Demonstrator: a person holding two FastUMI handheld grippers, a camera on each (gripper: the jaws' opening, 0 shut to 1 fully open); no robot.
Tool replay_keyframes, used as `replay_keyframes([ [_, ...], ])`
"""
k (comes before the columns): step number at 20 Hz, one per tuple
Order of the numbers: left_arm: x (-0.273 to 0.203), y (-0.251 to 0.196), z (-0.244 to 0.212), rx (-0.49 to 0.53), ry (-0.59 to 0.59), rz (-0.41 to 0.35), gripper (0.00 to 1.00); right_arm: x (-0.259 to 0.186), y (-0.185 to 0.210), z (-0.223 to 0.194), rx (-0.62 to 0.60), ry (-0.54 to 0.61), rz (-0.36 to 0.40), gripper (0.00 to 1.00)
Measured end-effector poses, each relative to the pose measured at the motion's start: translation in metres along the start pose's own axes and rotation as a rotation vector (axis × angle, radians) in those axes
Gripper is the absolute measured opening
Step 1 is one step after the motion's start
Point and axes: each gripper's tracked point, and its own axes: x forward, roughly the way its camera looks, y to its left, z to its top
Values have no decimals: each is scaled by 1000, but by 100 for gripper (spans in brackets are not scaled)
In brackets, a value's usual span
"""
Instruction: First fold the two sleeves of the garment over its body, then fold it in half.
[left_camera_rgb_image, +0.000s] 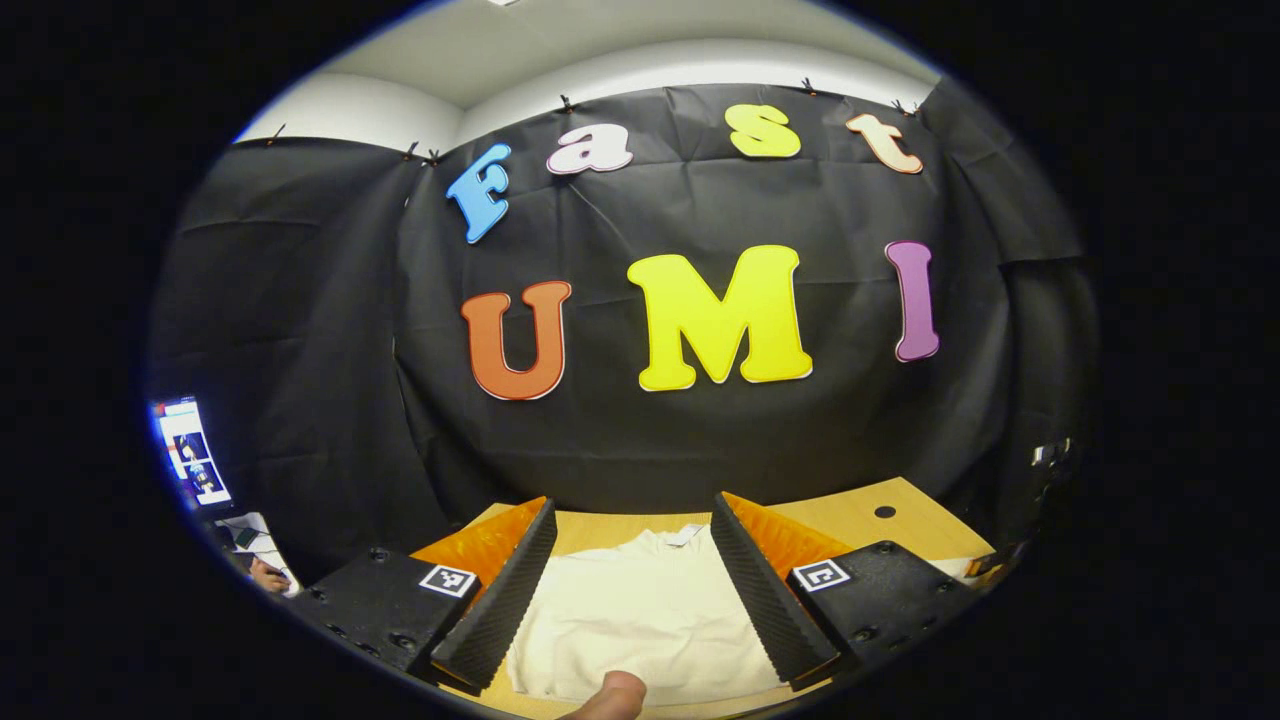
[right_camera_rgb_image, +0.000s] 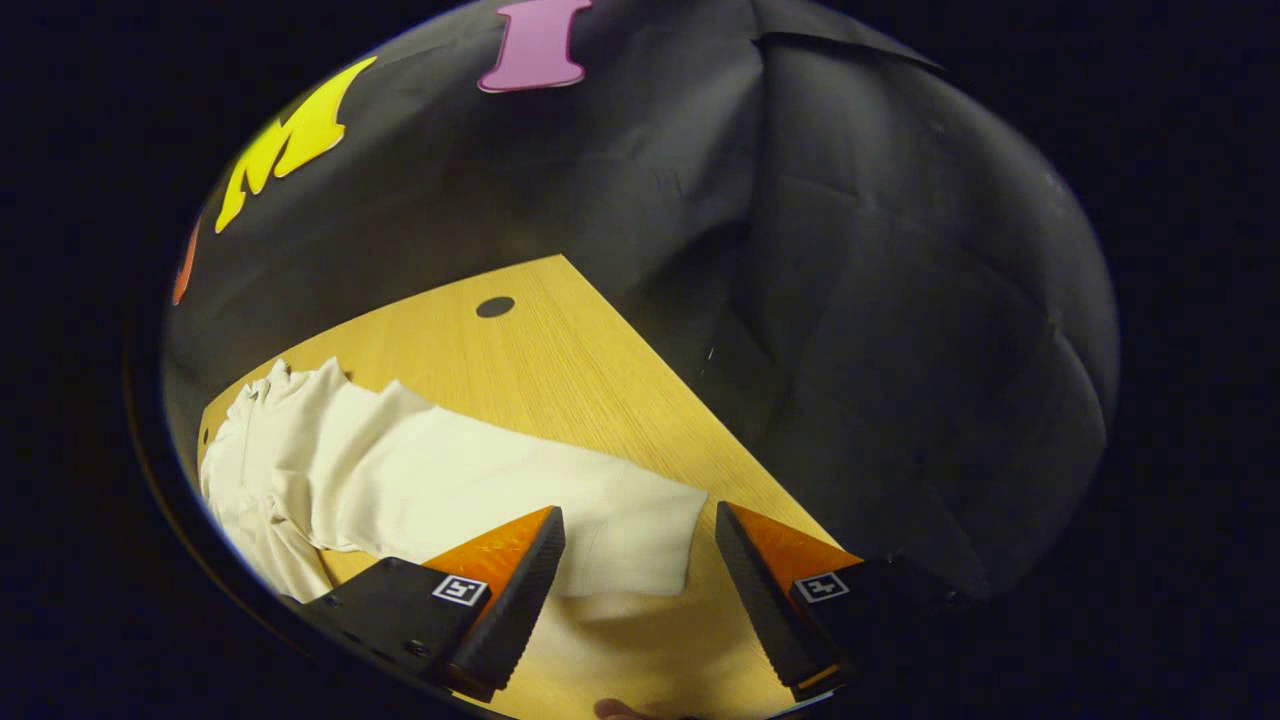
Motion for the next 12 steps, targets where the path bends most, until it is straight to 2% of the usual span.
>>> replay_keyframes([
  [4, -3, 0, 4, 1, 9, 8, 99, 28, -2, -19, 40, 97, -25, 95],
  [6, 0, 13, 4, 31, 14, 18, 98, 32, -3, -22, 59, 122, -27, 94],
  [9, 5, 30, 4, 15, 26, 20, 98, 33, -3, -23, 92, 148, -30, 95],
  [11, 7, 46, 5, 17, 27, 29, 99, 35, 4, -25, 59, 160, -16, 92],
  [12, 7, 53, 5, 25, 27, 32, 99, 36, 6, -25, 52, 167, -17, 84],
])
